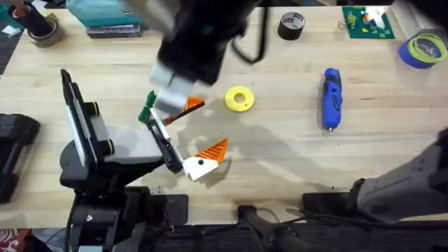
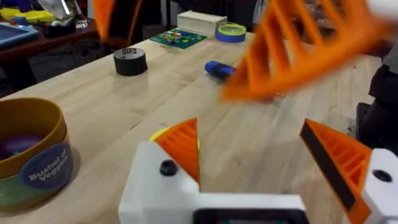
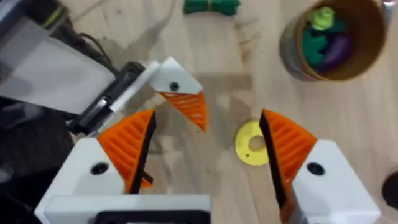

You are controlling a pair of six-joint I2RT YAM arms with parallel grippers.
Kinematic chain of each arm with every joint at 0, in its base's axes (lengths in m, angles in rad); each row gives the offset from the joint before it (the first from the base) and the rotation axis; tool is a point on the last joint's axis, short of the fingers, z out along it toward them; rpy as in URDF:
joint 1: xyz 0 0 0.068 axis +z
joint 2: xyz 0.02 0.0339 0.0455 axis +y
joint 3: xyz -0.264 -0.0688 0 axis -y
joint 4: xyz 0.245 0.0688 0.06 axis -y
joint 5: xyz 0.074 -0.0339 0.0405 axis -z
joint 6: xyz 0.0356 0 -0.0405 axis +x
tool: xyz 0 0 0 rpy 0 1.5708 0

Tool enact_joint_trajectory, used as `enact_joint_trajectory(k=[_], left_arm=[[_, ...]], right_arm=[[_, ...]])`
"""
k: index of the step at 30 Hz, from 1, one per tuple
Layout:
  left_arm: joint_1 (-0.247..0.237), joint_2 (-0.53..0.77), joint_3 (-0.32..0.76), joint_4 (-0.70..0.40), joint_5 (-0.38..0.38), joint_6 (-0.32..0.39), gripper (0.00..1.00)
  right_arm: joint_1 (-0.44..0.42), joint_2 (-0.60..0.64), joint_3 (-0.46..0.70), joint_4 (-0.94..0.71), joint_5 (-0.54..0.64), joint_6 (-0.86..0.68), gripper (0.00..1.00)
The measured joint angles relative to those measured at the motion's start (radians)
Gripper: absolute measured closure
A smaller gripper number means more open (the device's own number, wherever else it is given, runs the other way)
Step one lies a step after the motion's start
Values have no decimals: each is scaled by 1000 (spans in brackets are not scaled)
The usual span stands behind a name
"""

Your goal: Pick up the gripper from the table and insert it into the empty holder that is missing its gripper. Then pick up a screw, insert it into the mounting hole, and use the screwdriver to tighten it. Finally, clean up the table by picking up the vegetable and placing it into the bucket.

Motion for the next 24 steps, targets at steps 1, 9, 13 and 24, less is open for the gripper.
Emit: enact_joint_trajectory(k=[1,9,13,24], left_arm=[[0,0,0,0,0,0,15],[0,0,0,0,0,3,16],[0,0,0,0,0,3,15],[0,0,0,0,0,3,15]], right_arm=[[-18,-16,0,0,-3,-1,5],[-93,-106,-69,62,-75,-38,5],[-142,-191,-256,182,-133,-59,5],[-355,-509,-691,261,-286,-163,4]])
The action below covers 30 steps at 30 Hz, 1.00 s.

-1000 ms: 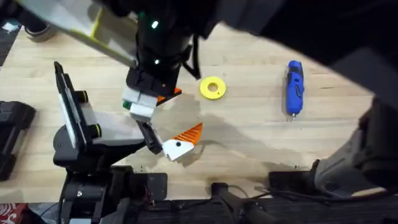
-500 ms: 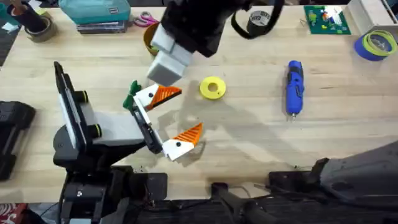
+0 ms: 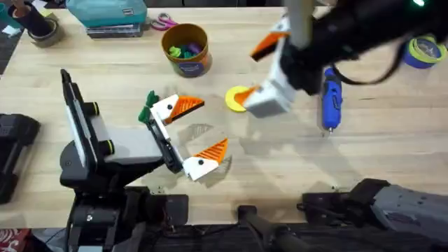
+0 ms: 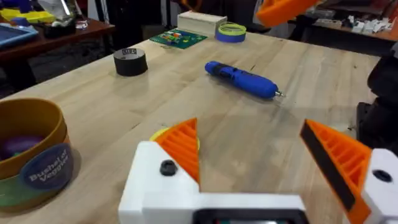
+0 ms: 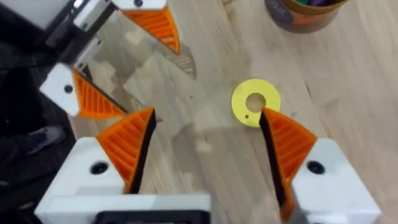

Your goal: Pick up the gripper from the table and insert it into the empty holder that is missing its gripper. Then pick up a screw, insert it into the mounting hole, and use the screwdriver to tighten it. Finally, clean up the table by picking up the vegetable and placing it into the bucket.

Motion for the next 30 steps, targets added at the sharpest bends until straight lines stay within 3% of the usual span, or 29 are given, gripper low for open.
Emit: enact_joint_trajectory(k=[8,12,22,30], left_arm=[[0,0,0,0,0,0,14],[0,0,0,0,0,0,15],[0,0,0,0,0,0,15],[0,0,0,0,0,0,16]], right_arm=[[-161,-141,-234,17,-155,-217,4],[-226,-151,-271,-3,-224,-288,4],[-235,-152,-273,3,-276,-344,4],[-236,-152,-273,9,-251,-340,4]])
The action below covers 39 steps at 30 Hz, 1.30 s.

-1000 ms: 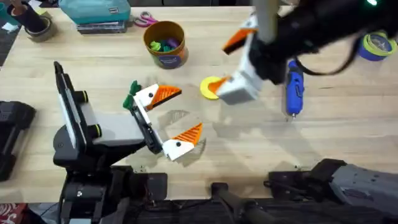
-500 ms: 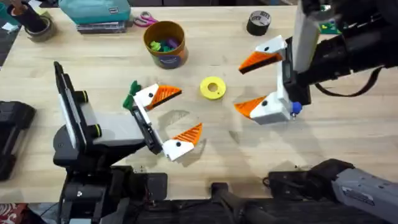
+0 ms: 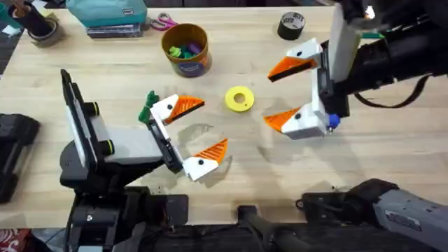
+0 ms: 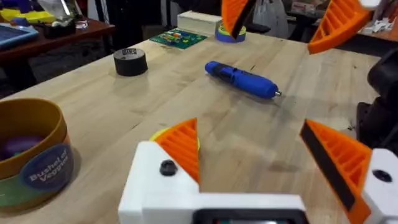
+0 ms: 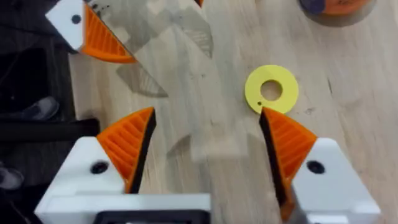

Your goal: Pick up the gripper from the table and insert it into the empty holder that is missing its gripper. Then pick up a screw, insert it into the mounting hole, and use the screwdriver to tighten it. Finally, clean up the table by picking up the vegetable and placing it into the bucket.

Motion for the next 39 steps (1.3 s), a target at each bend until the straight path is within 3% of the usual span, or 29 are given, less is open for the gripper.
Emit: enact_joint_trajectory(k=[2,3,8,9,10,16,19,26,31,39], left_arm=[[0,0,0,0,0,0,15],[0,0,0,0,0,-2,68],[0,0,0,0,0,0,872],[0,0,0,0,0,5,963],[0,0,0,0,1,3,990],[0,0,0,0,1,3,993],[0,0,0,0,1,3,993],[0,0,0,0,1,3,993],[0,0,0,0,1,4,993],[0,0,0,0,1,4,993]], right_arm=[[-10,0,0,9,10,25,4],[-21,0,0,8,13,40,4],[-81,0,0,-20,17,82,4],[-88,0,0,-23,17,82,4],[-94,0,0,-28,18,80,4],[-142,0,1,-33,114,164,4],[-207,0,19,-50,244,303,5],[-361,0,179,-163,584,620,4],[-452,3,193,-168,659,703,5],[-563,124,193,-165,635,743,5]])
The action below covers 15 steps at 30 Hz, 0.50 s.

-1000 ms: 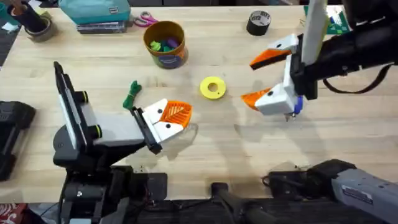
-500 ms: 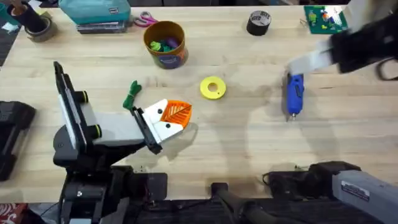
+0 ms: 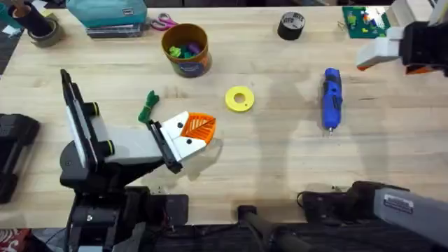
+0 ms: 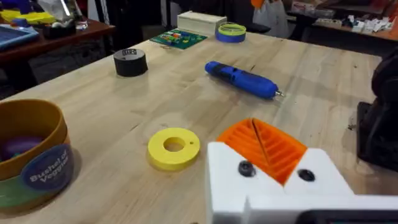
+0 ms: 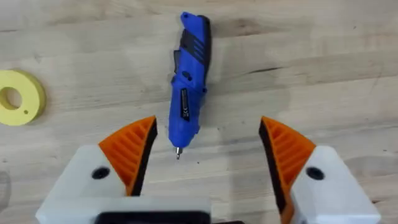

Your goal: Pick up the gripper from the table and insert it into the empty holder that is missing its gripper. Then pick up a screw, insert it into the mounting hole, and use the screwdriver to tighten it. Finally, clean up the table by picking up the vegetable and placing it into the bucket.

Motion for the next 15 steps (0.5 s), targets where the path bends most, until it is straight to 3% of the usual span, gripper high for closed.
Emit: enact_joint_trajectory(k=[6,15], left_arm=[[0,0,0,0,0,0,993],[0,0,0,0,0,0,993]], right_arm=[[-38,113,-22,87,-98,-5,5],[-39,211,-244,337,-133,-5,5]])
